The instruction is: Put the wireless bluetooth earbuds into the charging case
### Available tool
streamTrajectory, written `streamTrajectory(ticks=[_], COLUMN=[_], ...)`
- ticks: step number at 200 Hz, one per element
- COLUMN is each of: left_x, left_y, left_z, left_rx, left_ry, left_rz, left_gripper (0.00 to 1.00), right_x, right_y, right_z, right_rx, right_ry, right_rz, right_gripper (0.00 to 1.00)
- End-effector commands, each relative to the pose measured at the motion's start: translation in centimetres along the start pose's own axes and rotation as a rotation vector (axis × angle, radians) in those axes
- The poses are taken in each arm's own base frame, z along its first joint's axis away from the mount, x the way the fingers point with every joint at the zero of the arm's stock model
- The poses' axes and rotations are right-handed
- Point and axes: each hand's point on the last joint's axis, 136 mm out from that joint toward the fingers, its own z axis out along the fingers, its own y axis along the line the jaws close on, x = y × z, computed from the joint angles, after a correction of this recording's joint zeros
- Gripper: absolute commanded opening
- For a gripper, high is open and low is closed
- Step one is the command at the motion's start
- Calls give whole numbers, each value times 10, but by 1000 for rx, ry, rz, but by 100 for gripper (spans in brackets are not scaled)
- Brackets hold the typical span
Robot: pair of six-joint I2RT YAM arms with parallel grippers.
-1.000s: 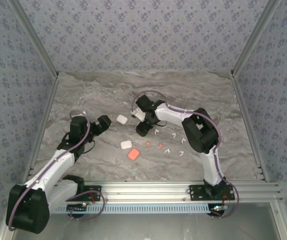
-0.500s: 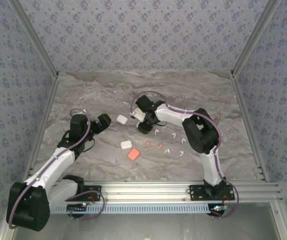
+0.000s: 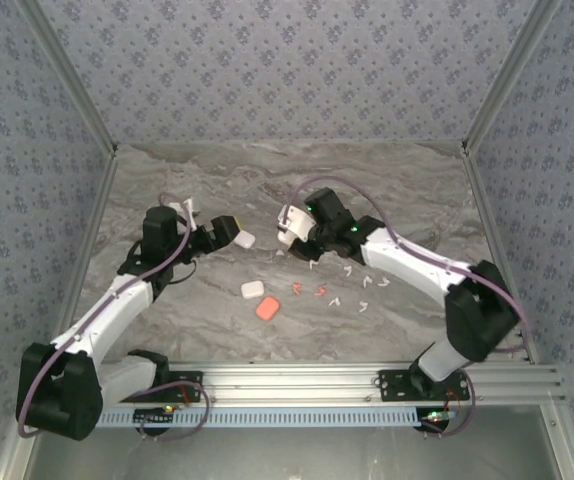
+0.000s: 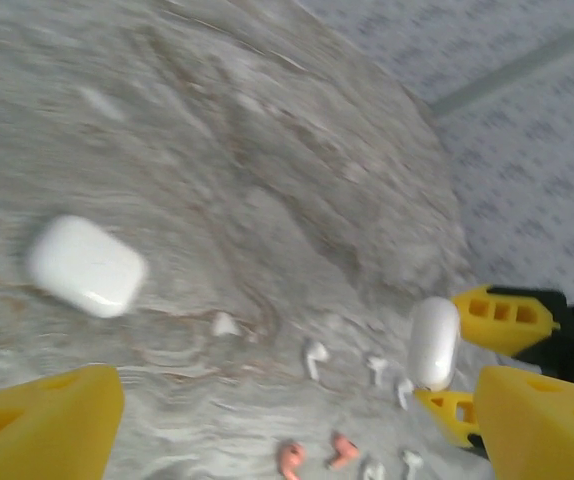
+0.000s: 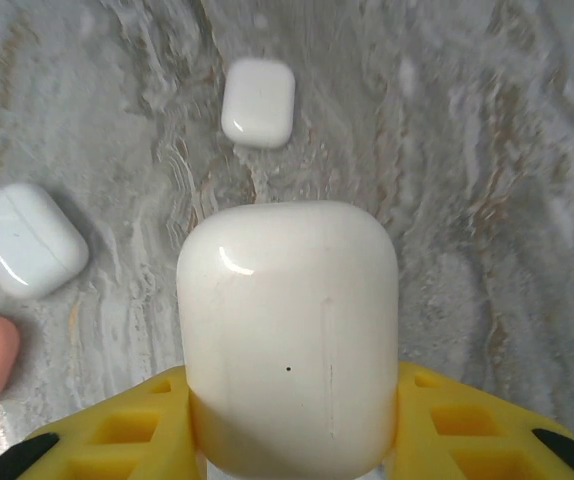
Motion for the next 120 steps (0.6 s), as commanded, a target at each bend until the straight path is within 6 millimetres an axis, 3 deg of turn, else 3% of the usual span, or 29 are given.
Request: streamTrajectory(ticks=[1,56,85,120], left_x=[2,25,33,35], left_y=[-56,-105,-116,-125], left_z=[0,8,15,21], left_rx=[212,391,411,430], left_ry=[70,167,194,204], left_rz=[129,226,253,266], left_gripper=[87,83,82,75], right_x=[-17,-45,-54,-59], right_y=[0,5,9,13], right_z=[-17,-51,-60,-62], right_rx=[21,22,4,-3], right_ry=[-113,-260,-303,-310], right_rz=[-66,-110,-119,-133], right_gripper=[38,39,39,39])
